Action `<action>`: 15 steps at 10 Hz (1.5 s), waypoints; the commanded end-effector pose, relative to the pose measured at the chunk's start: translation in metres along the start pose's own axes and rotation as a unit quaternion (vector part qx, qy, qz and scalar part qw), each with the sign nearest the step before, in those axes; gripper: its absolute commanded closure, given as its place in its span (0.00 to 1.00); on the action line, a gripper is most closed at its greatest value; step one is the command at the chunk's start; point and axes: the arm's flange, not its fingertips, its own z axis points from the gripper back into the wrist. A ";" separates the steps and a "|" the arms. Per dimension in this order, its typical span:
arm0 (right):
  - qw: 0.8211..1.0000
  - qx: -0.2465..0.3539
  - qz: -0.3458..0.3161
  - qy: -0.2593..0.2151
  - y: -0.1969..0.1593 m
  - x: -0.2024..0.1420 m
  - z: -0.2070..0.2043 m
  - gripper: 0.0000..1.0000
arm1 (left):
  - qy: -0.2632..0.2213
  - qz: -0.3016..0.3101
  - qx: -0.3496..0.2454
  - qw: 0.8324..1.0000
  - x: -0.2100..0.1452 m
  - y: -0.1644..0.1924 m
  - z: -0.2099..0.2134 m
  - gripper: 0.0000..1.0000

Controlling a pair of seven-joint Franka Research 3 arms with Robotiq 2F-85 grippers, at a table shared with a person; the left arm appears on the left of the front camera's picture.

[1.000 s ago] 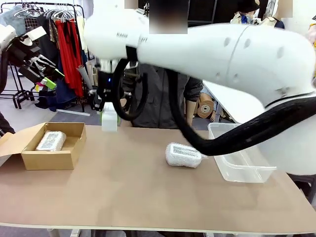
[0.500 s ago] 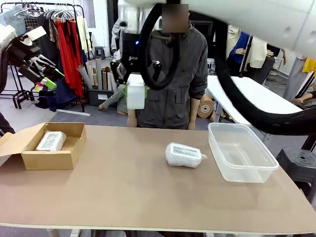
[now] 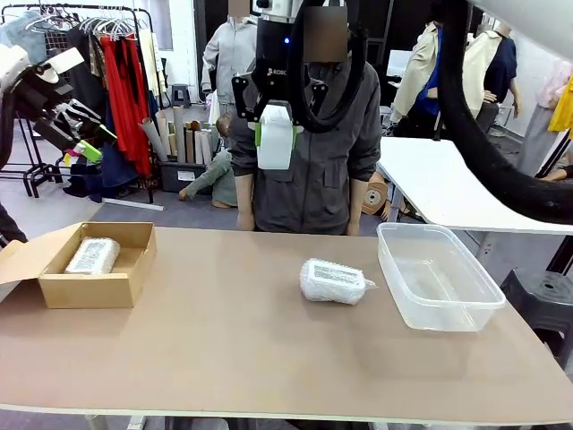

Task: Separate and place wrapped and unwrapped clocks.
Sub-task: Pick up the Digital clock indicated by the person, then if the picked Digital clock is wrapped, place it in the Package Box ; if not, place it in the Organizing box.

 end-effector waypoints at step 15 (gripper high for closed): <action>1.000 0.000 -0.004 -0.001 -0.004 0.003 -0.003 1.00 | -0.001 -0.008 -0.001 1.000 0.000 -0.002 0.001 0.00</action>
